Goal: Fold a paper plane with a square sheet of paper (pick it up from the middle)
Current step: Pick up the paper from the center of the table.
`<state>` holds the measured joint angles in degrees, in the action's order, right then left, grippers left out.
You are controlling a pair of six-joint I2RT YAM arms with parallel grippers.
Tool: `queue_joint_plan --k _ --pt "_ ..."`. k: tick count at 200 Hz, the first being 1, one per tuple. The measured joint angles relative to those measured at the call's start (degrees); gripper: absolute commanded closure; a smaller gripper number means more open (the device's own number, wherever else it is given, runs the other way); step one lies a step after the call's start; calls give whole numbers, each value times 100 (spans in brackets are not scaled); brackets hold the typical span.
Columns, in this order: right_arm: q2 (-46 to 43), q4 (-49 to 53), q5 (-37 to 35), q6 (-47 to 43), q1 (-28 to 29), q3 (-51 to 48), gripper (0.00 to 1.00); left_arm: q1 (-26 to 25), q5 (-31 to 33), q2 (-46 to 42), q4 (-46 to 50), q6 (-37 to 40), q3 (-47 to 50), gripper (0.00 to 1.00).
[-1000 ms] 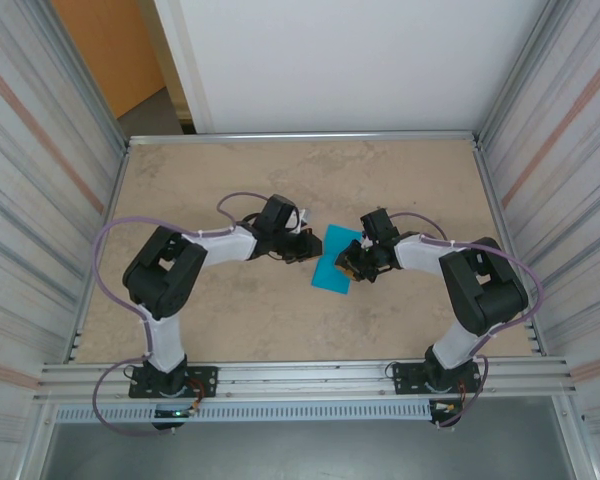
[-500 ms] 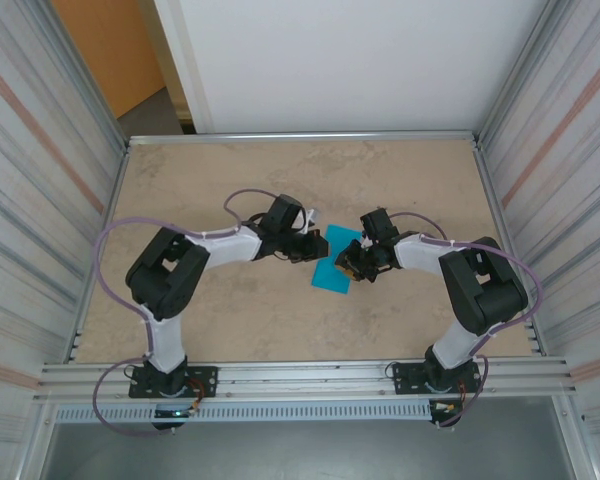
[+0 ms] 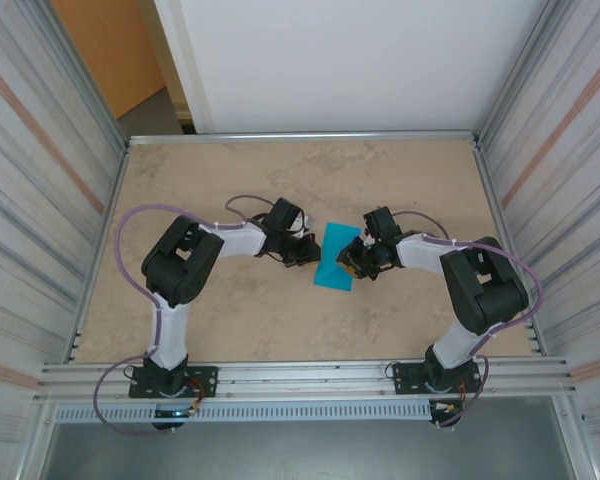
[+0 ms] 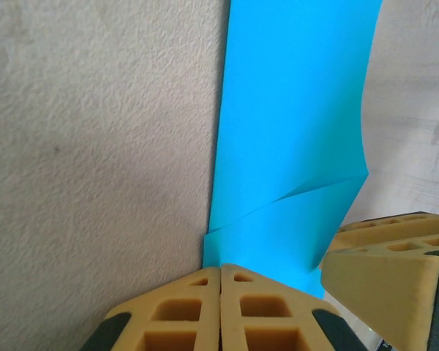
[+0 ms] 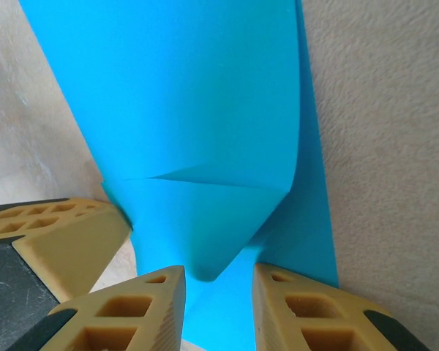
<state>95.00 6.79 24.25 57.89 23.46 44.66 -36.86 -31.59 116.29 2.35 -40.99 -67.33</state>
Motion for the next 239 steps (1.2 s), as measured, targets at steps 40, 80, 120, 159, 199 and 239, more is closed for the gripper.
queue_joint_plan --k 40,80,120,159,199,239 --pt "2 -127 79 15 -24 -7 72 0 -9 9 0 -35 -7 91" --pt "4 -297 223 17 -24 -7 74 0 -11 9 2 -42 -7 91" --pt "90 -470 321 17 -7 -7 78 0 -11 9 2 -46 -7 90" --pt "142 -619 361 20 94 -28 85 7 -22 2 0 -103 -7 87" --pt "136 -730 389 -9 90 -46 95 168 -9 -404 -55 -214 240 76" --pt "-192 -822 459 -337 0 -33 96 723 17 -1574 -313 -448 955 60"
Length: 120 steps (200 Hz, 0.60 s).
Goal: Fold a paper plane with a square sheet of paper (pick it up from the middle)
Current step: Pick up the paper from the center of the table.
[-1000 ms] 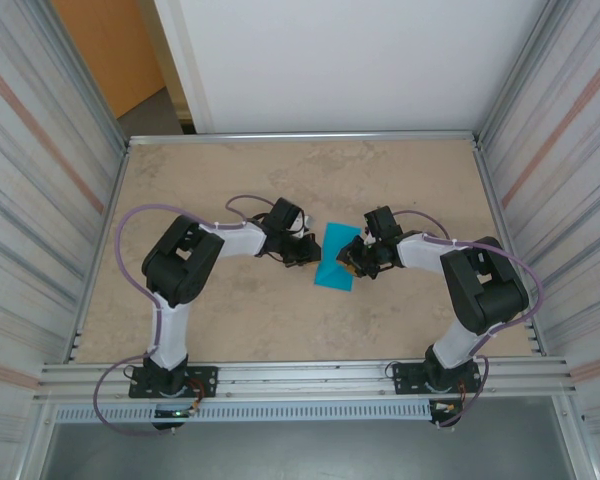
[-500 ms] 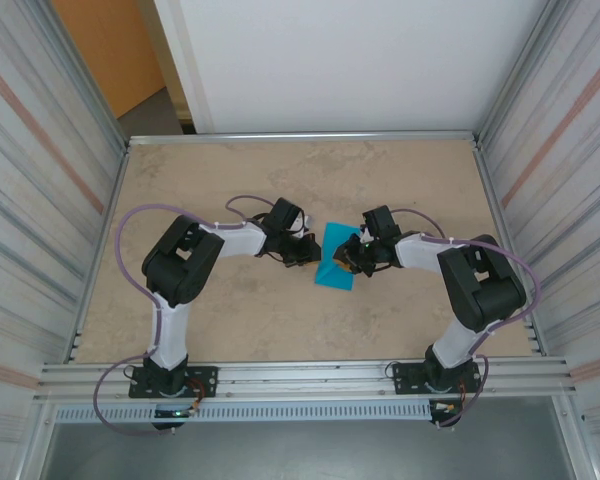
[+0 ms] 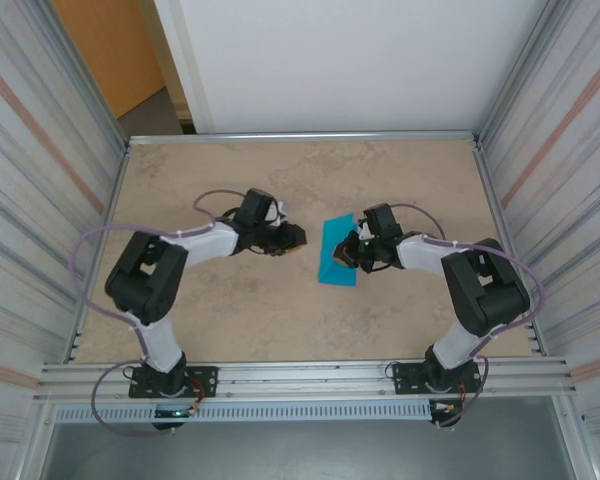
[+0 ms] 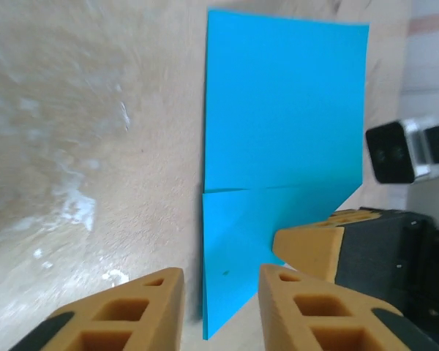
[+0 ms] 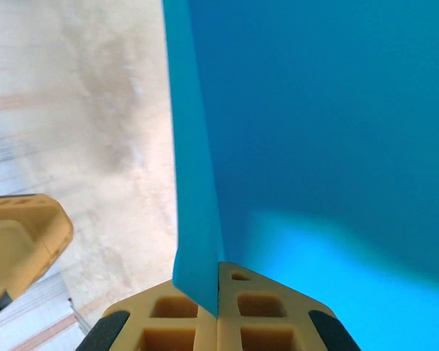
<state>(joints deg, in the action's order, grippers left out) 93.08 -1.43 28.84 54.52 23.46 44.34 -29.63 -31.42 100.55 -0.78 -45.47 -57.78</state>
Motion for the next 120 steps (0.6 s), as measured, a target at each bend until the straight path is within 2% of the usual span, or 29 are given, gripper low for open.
queue_joint_plan --k 23,45,64,95,120 --pt "-256 -125 269 -203 -103 164 96 254 4 -651 -234 -184 358 49" --pt "-356 -535 726 -249 -166 431 96 334 -20 -1161 -426 -345 610 30" --pt "-358 -994 1169 -195 -175 638 96 343 -76 -1447 -636 -577 737 19" --pt "-354 -1558 1751 155 -173 979 96 343 -339 -1681 -1093 -911 857 15" --pt "-348 -1823 2074 470 -173 1224 95 343 -577 -1700 -1534 -1147 946 15"
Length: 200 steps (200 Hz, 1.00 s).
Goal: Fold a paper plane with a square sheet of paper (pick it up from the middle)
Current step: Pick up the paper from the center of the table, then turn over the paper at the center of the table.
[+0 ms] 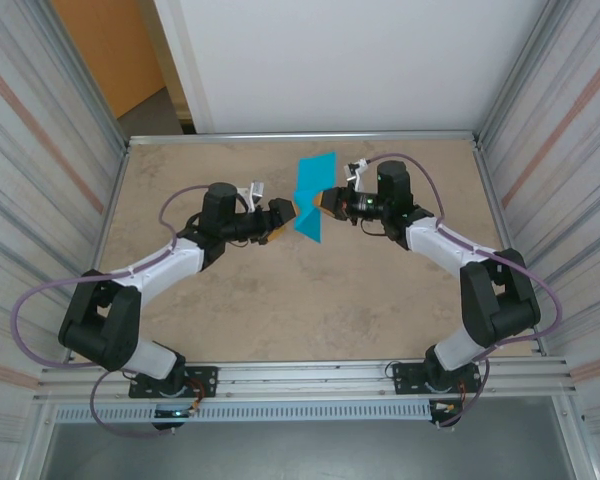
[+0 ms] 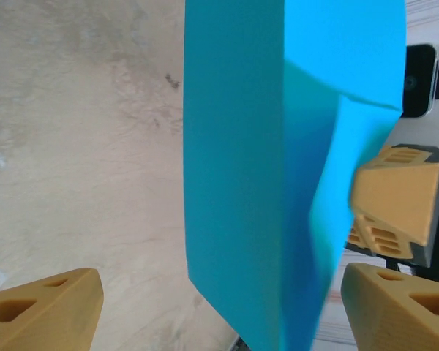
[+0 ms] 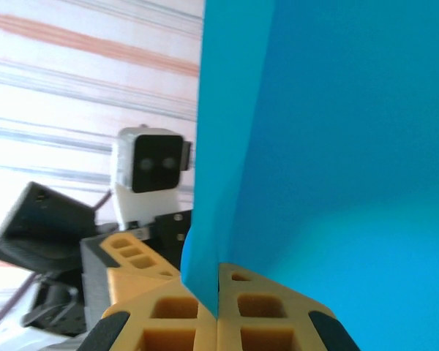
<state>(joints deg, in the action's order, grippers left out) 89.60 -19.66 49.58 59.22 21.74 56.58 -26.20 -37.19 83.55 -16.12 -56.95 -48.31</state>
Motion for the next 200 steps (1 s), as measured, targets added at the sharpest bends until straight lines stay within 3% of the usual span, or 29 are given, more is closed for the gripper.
queue_joint_plan --k 37,132,200 --pt "46 -227 317 341 4 85 94 0 -337 0 -616 -251 39 25" --pt "125 -289 568 531 -9 85 91 0 -675 4 -1355 -509 35 64" --pt "144 -83 546 463 -85 85 77 0 -680 57 -1547 -608 35 88"
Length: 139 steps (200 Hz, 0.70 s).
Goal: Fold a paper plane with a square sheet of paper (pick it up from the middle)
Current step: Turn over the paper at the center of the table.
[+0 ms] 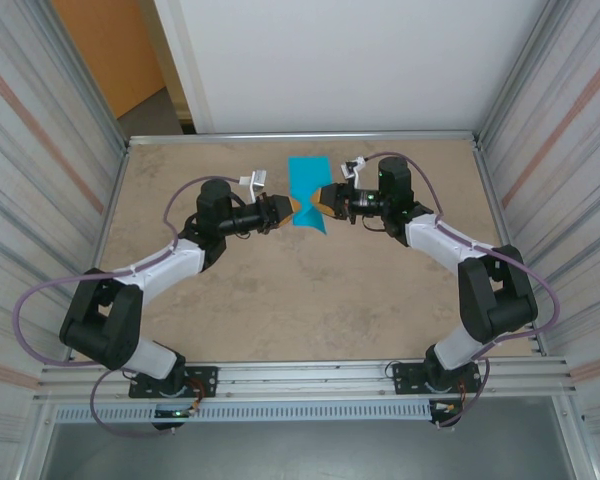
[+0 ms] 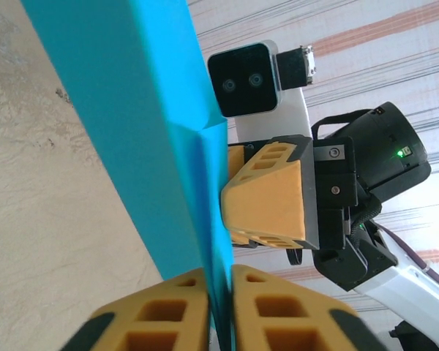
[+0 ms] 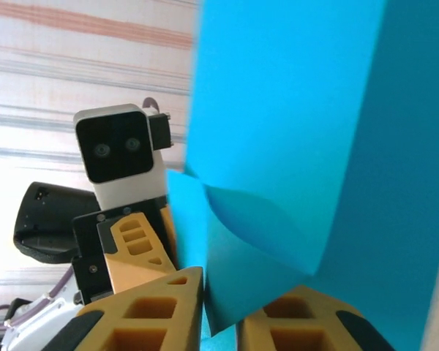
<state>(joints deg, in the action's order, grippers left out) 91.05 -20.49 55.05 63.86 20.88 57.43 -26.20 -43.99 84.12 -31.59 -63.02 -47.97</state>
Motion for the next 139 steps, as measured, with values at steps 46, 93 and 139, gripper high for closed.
queue_joint_plan --k 46,93,139 --pt "-70 839 -433 -444 -144 -13 65 0 26 22 151 177 0 91" --pt "-479 1985 -1228 -1062 -507 -35 56 2 411 20 1394 1064 -142 91" --pt "-861 2951 -2175 -1644 -678 -33 54 -46 2103 7 4218 2616 -1067 91"
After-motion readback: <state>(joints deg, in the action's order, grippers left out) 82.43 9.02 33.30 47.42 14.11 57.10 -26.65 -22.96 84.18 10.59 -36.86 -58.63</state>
